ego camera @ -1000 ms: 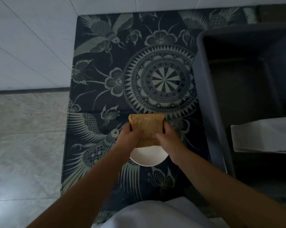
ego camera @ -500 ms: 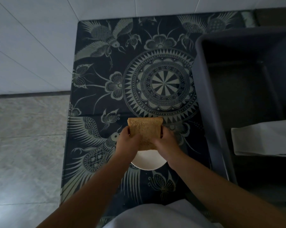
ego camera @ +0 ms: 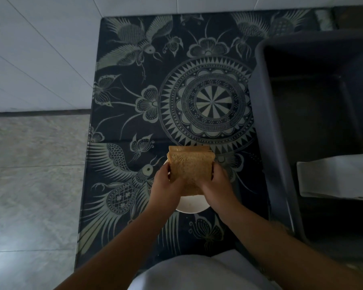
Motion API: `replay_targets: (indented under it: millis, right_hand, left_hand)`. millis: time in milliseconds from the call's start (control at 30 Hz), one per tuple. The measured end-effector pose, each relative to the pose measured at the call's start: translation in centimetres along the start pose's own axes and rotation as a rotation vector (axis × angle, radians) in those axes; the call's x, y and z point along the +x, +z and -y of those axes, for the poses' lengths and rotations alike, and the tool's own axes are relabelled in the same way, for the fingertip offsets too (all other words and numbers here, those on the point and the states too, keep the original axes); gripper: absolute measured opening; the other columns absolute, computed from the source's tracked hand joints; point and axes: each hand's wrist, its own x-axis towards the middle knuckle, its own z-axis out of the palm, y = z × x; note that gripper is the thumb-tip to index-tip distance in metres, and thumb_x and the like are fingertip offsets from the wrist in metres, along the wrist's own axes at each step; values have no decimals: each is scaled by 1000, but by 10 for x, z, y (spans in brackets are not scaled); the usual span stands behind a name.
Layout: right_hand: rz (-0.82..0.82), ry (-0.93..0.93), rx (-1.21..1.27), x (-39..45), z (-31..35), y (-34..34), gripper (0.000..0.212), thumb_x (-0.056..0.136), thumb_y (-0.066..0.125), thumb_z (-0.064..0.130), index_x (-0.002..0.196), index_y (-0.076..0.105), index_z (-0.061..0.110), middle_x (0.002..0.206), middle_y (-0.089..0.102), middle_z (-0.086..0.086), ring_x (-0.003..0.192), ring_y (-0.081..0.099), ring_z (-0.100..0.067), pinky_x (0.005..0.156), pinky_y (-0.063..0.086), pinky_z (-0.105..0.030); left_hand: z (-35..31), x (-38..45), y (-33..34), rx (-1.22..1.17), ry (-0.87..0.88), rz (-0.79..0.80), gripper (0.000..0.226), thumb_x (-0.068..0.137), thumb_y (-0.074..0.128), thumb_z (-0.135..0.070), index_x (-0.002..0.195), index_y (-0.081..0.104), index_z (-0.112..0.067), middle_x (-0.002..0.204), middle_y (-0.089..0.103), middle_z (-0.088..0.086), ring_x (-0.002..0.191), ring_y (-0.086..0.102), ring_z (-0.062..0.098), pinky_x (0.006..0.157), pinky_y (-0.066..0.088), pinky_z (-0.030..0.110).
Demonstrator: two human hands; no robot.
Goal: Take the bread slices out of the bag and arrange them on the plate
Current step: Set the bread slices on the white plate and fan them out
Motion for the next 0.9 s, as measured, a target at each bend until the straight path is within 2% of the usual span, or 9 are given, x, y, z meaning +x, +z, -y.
replay_targets:
  millis: [200,300,433,567,700,800,900]
  right_hand:
    - [-7,29,-26,2,-7,-1,65,83,68,28,144,42,27,137,48,-4,117,54,-20,96,51,-47]
    - [6,32,-14,2,-4,-1,65,82,66,30,143,43,28,137,50,-3,117,55,-20,97,51,-47]
    - [1,17,-20,5,-1,-2,64,85,67,31,144,41,30,136,44,1,114,52,-16,90,48,-37]
    - [33,35,-18,8,3,-4,66,86,67,27,146,39,29,137,45,-3,120,51,-21,100,48,-46]
    - [20,25,12,4,2,-3,59,84,68,25,139,45,29,129,52,1,112,55,-15,92,50,-39]
    - [-49,33,-47,2,-1,-1,56,83,65,23,136,47,23,128,45,1,110,53,-17,92,50,-43]
    - [-45,53,-23,2,-1,-1,57,82,65,26,136,49,24,128,50,-2,110,56,-18,94,52,-46]
  left_hand:
    - [2,6,3,106,-42,48,52,85,58,-20,136,50,-21,129,56,10,112,59,32,95,51,55]
    - [-1,5,2,114,-24,49,53,81,58,-27,134,52,-21,127,57,10,109,61,30,92,53,54]
    - [-4,7,1,98,-24,42,61,73,55,-37,132,53,-23,124,59,9,106,62,29,89,55,52]
    - [-5,9,1,95,-34,38,68,71,55,-39,136,50,-22,126,59,9,109,61,29,91,54,51]
    - [-3,10,2,85,-16,21,66,73,58,-34,137,50,-21,130,54,11,112,59,31,92,53,55]
    - [1,8,3,69,-24,-9,63,81,61,-30,142,46,-22,133,49,7,114,57,28,94,52,54]
    - [2,5,4,94,-15,-2,70,73,55,-38,140,47,-23,131,54,5,112,59,26,92,54,51]
